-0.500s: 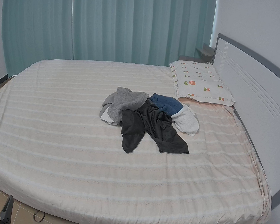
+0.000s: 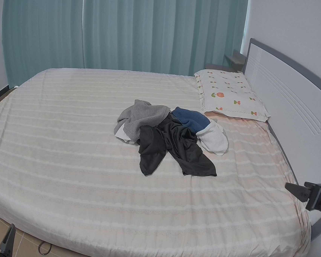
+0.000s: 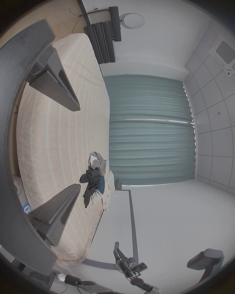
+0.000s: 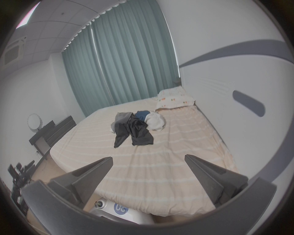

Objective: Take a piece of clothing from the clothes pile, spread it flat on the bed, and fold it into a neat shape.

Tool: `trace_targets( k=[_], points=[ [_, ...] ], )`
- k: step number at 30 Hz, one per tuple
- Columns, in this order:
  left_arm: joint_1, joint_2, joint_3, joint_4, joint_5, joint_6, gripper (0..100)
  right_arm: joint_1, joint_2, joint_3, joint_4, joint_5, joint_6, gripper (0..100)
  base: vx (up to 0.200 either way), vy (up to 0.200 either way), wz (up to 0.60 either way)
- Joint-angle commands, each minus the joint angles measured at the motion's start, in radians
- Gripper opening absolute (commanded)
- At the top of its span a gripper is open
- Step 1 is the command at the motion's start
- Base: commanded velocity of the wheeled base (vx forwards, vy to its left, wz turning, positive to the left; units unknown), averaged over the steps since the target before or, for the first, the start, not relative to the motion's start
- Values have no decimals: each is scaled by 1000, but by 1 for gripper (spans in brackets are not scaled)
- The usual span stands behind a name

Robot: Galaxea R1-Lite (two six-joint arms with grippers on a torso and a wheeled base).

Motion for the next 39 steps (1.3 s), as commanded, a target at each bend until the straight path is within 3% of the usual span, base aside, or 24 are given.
trace_targets(
  k=[1, 7, 16, 23, 31, 39],
  points=[
    [0, -12, 16, 0, 0, 0, 100, 126, 888, -440, -147, -37, 211, 100, 0, 0, 0],
    [0, -12, 16, 0, 0, 0, 100, 155, 1089, -661, -114, -86, 287, 100, 0, 0, 0],
    [0, -12, 16, 0, 0, 0, 100, 157, 1301, -935, -51, -89, 366, 100, 0, 0, 0],
    [2, -12, 16, 0, 0, 0, 100, 183, 1408, -1132, 80, -93, 372, 100, 0, 0, 0],
    [0, -12, 16, 0, 0, 0, 100, 183, 1583, -1366, 162, -172, 372, 100, 0, 0, 0],
    [0, -12, 16, 0, 0, 0, 100, 189, 1696, -1536, 239, -178, 404, 100, 0, 0, 0]
  ],
)
